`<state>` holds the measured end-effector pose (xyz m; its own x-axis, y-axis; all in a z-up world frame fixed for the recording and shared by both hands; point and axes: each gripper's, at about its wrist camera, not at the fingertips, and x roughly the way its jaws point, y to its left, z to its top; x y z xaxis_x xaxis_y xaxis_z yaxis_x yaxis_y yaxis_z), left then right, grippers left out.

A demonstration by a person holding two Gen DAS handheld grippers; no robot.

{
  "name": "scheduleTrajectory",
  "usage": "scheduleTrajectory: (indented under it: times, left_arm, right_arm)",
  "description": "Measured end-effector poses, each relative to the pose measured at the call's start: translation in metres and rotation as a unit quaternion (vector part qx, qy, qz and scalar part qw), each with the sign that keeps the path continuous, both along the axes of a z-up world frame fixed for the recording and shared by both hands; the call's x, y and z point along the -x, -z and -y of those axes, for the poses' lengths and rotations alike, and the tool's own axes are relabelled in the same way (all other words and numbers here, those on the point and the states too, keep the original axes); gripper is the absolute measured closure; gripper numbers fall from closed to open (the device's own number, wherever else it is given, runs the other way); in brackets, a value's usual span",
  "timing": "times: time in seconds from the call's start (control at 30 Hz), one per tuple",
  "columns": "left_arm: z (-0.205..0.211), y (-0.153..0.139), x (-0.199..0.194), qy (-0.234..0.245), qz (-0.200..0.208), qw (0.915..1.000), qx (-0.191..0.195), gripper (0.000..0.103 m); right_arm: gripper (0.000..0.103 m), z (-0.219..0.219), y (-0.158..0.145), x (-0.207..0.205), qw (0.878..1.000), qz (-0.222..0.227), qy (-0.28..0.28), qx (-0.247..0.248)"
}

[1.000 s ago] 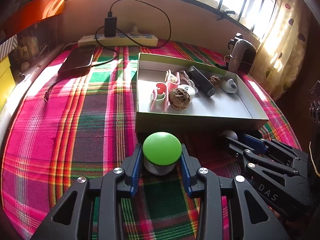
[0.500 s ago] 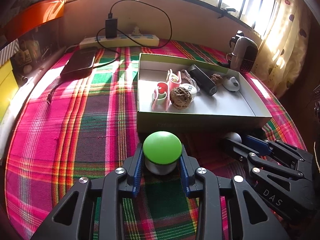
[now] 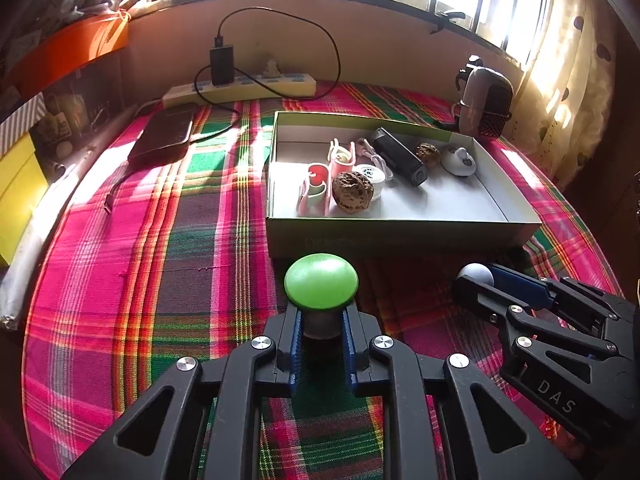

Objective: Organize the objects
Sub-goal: 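Grasp the white egg with the right tool while the left tool lifts the green lamp, then carry the green lamp and white egg over the box with both tools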

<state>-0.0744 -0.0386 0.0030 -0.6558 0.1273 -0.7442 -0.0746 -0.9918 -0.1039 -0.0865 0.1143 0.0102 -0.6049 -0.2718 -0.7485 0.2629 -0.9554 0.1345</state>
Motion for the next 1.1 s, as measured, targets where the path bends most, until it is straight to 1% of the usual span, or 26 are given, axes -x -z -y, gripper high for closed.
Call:
scheduleTrajectory:
  times: [0.27,0.67,0.9,1.1]
  left_arm:
    - [-0.009,-0.01,-0.006,0.006,-0.013,0.9999,0.007,0.088]
    - [-0.018,-0.032,-0.005,0.012,-0.031,0.9994,0.013,0.088]
    - [-0.025,-0.043,0.001,0.018,-0.04,0.999,0.013,0.088]
    - [-0.03,-0.047,0.014,0.023,-0.04,0.9989,0.003,0.088]
  right_arm:
    - [0.07,-0.007,-0.004,-0.006,1.0,-0.006,-0.003,0.003]
    - [0.07,-0.022,-0.026,-0.007,0.999,-0.032,0.0,0.013]
    - [0.07,-0.028,-0.038,-0.005,0.999,-0.047,-0.001,0.014]
    - [0.07,-0.039,-0.045,0.01,0.998,-0.053,0.008,0.013]
